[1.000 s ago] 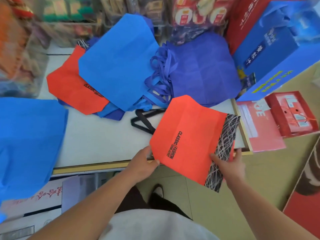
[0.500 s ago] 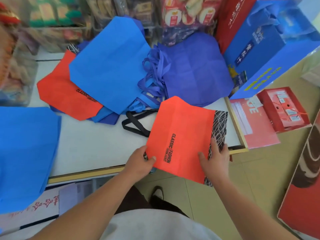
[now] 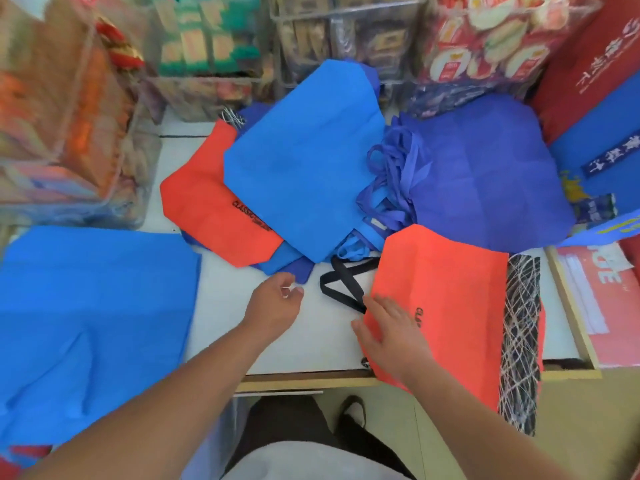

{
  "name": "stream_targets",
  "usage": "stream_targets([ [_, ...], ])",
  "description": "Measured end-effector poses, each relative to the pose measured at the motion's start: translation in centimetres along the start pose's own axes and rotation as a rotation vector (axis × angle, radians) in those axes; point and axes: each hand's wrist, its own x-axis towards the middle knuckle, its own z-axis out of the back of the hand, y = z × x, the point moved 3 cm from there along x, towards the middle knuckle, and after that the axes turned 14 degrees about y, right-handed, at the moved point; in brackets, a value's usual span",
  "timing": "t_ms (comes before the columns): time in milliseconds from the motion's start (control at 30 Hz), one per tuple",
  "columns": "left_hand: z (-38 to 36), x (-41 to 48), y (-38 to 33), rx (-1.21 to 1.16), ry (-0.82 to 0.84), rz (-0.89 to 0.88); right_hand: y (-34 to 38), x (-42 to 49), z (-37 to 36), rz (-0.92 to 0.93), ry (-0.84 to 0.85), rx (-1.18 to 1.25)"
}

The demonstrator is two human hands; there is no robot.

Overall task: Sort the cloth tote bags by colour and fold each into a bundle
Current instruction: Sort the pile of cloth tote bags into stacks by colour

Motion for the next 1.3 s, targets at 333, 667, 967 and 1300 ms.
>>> stream_targets([
  [333,6.7,9.6,-1.9,-0.472,-0.063,0.057,7.5,4.7,6.5,-0.125,-0.059,0.311],
  [667,6.5,9.8,-6.2,-1.018,-0.098,0.149,8.6,6.6,7.3,0.006,-0.040,0.498],
  [967,9.7,0.0,-1.4,-0.626,-0.573,0.133,11.1,6.2,8.5,0.216,-0.152,0.351],
  [1300,13.7,-9.7,12.8,-0.327,-0.634,0.447,15.6,5.2,1.3,0.355,-0.222,0.054],
])
